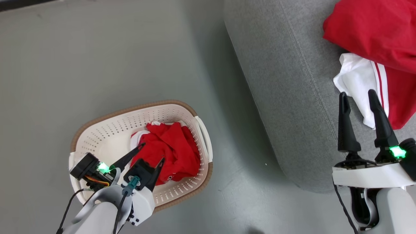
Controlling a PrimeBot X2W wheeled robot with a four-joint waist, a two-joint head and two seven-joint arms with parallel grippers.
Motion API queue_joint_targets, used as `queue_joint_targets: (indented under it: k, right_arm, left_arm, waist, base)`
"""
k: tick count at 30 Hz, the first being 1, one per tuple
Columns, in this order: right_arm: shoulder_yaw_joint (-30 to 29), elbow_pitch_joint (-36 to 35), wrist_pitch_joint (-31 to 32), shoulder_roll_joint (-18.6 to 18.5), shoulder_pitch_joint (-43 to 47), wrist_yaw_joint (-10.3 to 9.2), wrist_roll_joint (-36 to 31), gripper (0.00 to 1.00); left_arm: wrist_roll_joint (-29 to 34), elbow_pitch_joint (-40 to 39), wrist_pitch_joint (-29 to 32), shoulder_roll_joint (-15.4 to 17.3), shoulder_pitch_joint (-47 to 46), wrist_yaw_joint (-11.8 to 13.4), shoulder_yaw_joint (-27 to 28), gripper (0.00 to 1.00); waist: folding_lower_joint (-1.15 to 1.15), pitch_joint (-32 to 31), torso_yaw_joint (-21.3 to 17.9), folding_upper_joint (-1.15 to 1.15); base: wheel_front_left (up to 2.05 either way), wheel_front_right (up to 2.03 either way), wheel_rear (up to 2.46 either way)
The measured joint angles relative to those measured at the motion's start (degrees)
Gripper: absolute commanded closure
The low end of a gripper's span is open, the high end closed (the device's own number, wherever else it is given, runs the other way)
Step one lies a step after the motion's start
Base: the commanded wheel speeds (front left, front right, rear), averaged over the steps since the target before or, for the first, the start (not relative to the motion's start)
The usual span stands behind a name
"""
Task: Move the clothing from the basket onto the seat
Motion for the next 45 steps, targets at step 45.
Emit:
queue_joint_targets:
  k: [45]
  right_arm:
    - [2.81,-0.71,-0.35,0.09,-8.18,0.00,6.87,0.00]
  left_arm:
    - [7.73,17.71,3.98,-1.75,-10.79,0.58,-5.86,0.00]
  waist:
    - [0.00,15.07,-7.39,0.00]
  base:
    - [0.00,0.00,0.00]
